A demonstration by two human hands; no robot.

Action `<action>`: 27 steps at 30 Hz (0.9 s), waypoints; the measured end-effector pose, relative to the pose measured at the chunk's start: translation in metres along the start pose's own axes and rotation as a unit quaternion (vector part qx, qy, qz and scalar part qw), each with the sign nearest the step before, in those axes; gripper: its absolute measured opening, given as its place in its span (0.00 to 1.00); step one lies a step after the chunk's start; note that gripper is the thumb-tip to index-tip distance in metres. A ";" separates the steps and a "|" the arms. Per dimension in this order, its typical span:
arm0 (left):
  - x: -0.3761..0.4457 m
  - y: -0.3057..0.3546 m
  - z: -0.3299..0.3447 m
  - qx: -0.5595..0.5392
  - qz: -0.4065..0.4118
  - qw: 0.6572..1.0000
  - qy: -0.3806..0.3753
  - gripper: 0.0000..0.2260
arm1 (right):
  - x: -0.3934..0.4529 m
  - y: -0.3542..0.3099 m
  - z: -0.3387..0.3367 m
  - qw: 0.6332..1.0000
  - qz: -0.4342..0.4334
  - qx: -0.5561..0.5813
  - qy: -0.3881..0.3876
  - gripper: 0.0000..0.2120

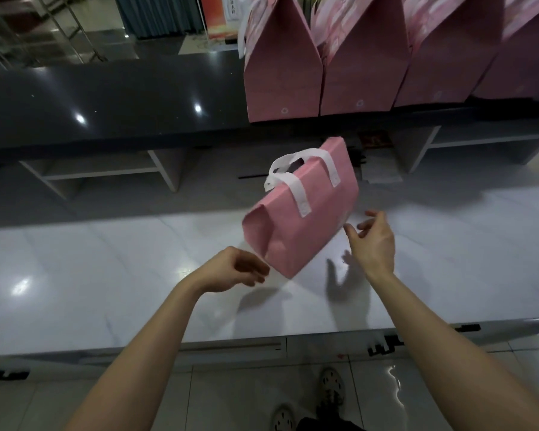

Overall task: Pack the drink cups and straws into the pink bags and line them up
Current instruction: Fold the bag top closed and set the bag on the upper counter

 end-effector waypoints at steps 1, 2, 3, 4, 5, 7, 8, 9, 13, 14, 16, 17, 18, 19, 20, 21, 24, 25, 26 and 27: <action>-0.001 -0.001 -0.003 0.021 -0.002 1.000 0.001 0.12 | -0.007 -0.001 0.000 0.999 -0.016 0.022 -0.021 0.25; 0.001 -0.004 -0.012 0.050 -0.006 0.997 0.052 0.11 | -0.017 -0.002 -0.001 0.997 -0.033 0.046 -0.047 0.25; 0.004 -0.007 -0.025 0.088 -0.011 0.986 0.138 0.10 | -0.028 -0.004 -0.001 0.993 -0.047 0.068 -0.079 0.28; 0.005 -0.006 -0.035 0.114 -0.007 0.969 0.217 0.18 | -0.040 -0.004 -0.001 0.988 -0.054 0.085 -0.118 0.34; 0.007 -0.004 -0.038 0.108 -0.002 0.962 0.250 0.30 | -0.053 -0.004 0.002 0.982 -0.053 0.091 -0.159 0.42; 0.015 0.005 -0.026 0.029 0.003 0.982 0.189 0.53 | -0.076 -0.005 0.009 0.972 -0.048 0.073 -0.219 0.60; 0.018 0.011 -0.013 0.007 0.012 0.990 0.142 0.57 | -0.084 -0.007 0.013 0.969 -0.054 0.059 -0.234 0.67; 0.021 0.016 -0.002 0.011 0.029 0.993 0.111 0.56 | -0.089 -0.010 0.015 0.968 -0.060 0.050 -0.237 0.71; 0.014 0.025 0.024 0.107 0.079 0.979 0.156 0.49 | -0.084 -0.015 0.010 0.977 -0.052 0.061 -0.196 0.68; 0.011 0.025 0.028 0.111 0.075 0.977 0.164 0.55 | -0.083 -0.014 0.006 0.977 -0.050 0.059 -0.201 0.67; 0.009 0.029 0.035 0.106 0.081 0.980 0.145 0.67 | -0.086 -0.010 0.002 0.974 -0.054 0.048 -0.216 0.64; 0.009 0.032 0.039 0.093 0.094 0.982 0.133 0.68 | -0.088 -0.008 0.000 0.974 -0.055 0.039 -0.217 0.61; 0.010 0.036 0.041 0.081 0.114 0.982 0.126 0.66 | -0.090 -0.007 0.000 0.974 -0.056 0.032 -0.217 0.59; 0.010 0.040 0.041 0.073 0.132 0.981 0.123 0.62 | -0.092 -0.008 0.001 0.974 -0.061 0.028 -0.216 0.57; 0.007 0.044 0.041 0.072 0.143 0.979 0.124 0.58 | -0.095 -0.010 0.002 0.974 -0.070 0.025 -0.215 0.55; 0.002 0.045 0.039 0.075 0.147 0.978 0.129 0.56 | -0.099 -0.015 0.003 0.974 -0.079 0.023 -0.212 0.54; -0.024 0.042 0.025 0.076 0.155 0.971 0.165 0.53 | -0.115 -0.036 0.006 0.971 -0.115 0.018 -0.211 0.53; -0.035 0.038 0.016 0.070 0.161 0.968 0.181 0.52 | -0.122 -0.045 0.008 0.969 -0.127 0.021 -0.213 0.53; -0.046 0.034 0.008 0.065 0.172 0.963 0.198 0.50 | -0.130 -0.056 0.009 0.966 -0.136 0.025 -0.218 0.53; -0.058 0.029 -0.002 0.063 0.180 0.958 0.216 0.49 | -0.138 -0.067 0.010 0.963 -0.143 0.034 -0.226 0.53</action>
Point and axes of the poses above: each hand's wrist, its own x-axis towards the middle knuckle, its own z-axis out of the palm, y = z × x, the point moved 5 cm from there along x, towards the middle knuckle, and after that the axes turned 14 degrees about y, right-handed, at the moved point
